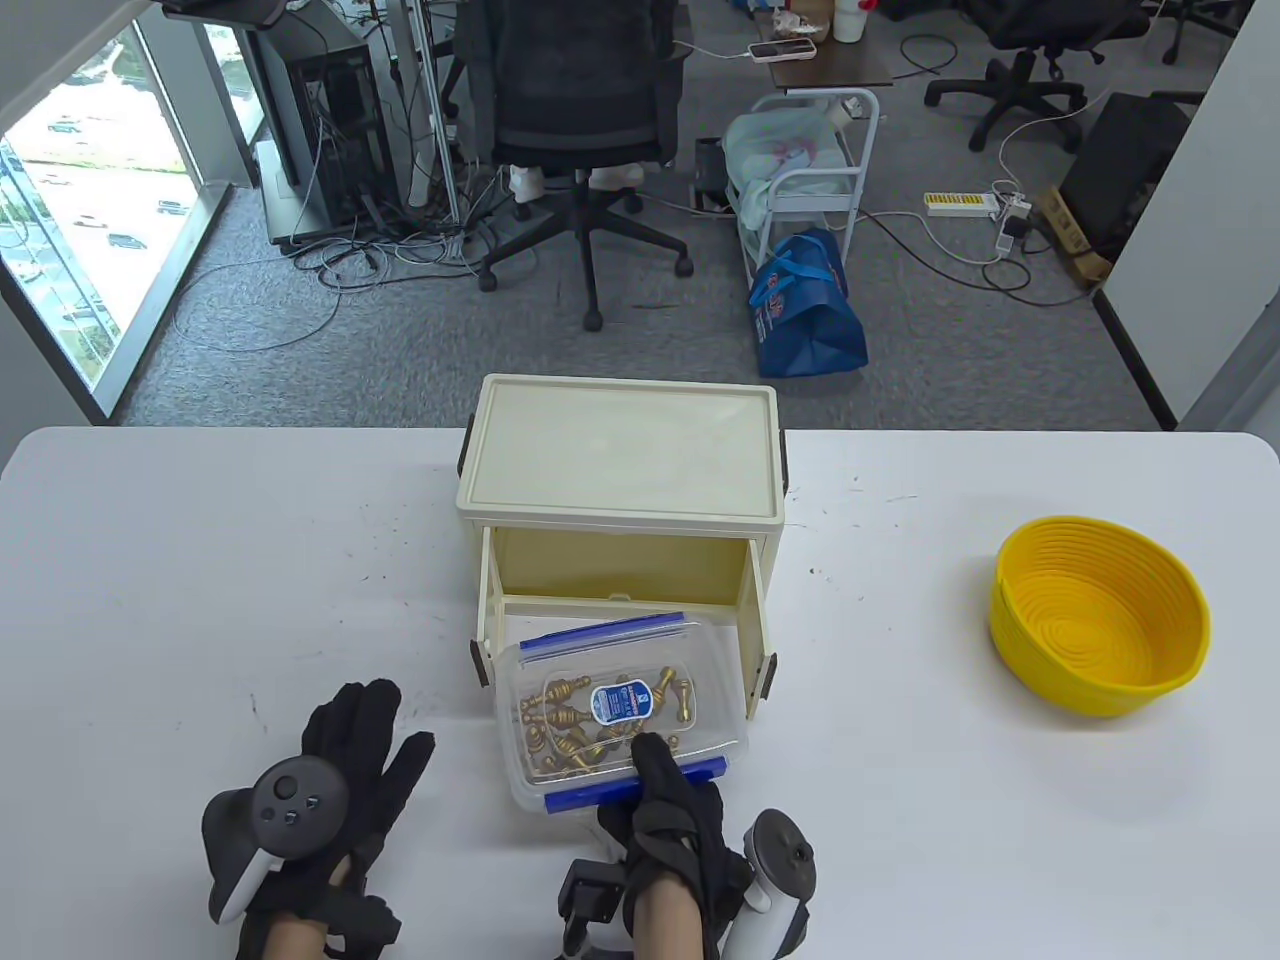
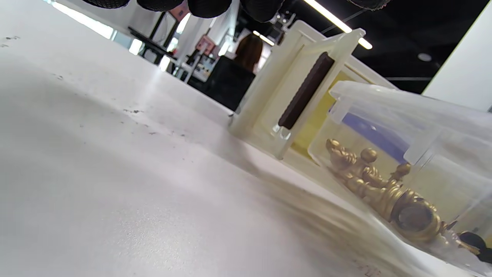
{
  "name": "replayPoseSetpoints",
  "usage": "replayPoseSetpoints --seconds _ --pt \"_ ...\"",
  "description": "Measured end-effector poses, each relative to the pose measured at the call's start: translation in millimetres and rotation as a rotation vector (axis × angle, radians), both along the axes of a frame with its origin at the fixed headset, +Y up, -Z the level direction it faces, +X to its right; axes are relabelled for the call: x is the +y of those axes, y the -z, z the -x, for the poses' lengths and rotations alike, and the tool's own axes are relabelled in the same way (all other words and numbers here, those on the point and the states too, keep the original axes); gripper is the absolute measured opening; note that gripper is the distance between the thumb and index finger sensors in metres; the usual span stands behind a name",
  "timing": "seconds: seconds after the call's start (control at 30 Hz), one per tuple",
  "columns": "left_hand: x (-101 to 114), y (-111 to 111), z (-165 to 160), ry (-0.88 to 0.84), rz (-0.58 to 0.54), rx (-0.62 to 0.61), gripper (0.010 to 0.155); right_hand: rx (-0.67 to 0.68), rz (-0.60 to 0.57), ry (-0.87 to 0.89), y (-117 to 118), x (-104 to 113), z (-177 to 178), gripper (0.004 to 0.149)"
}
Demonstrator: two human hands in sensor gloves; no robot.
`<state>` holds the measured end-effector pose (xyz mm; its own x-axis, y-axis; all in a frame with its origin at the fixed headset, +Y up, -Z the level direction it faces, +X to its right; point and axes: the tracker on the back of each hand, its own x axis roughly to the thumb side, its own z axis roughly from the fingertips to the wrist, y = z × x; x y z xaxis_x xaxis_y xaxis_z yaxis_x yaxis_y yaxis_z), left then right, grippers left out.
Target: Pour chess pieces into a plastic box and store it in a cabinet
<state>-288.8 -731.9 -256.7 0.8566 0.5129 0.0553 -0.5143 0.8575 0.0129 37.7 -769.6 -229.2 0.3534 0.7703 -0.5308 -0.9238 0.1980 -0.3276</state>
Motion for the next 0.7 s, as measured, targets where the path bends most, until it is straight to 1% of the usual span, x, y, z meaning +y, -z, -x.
replayPoseSetpoints --seconds 0.1,0.43,0.7 --pt "0.5 -0.2 0.4 -0.004 -0.006 -0.002 0.076 -0.016 0.006 -0.012 8.1 -0.7 -0.9 0.076" --pt "0.3 0.4 2.9 -0.031 0.004 0.000 0.076 -0.066 0.017 0.032 39.2 -5.2 5.9 0.076" --pt "0.7 1.4 5.1 -0.049 0.020 0.004 0.076 -0.077 0.004 0.044 65.2 -8.1 11.2 0.076"
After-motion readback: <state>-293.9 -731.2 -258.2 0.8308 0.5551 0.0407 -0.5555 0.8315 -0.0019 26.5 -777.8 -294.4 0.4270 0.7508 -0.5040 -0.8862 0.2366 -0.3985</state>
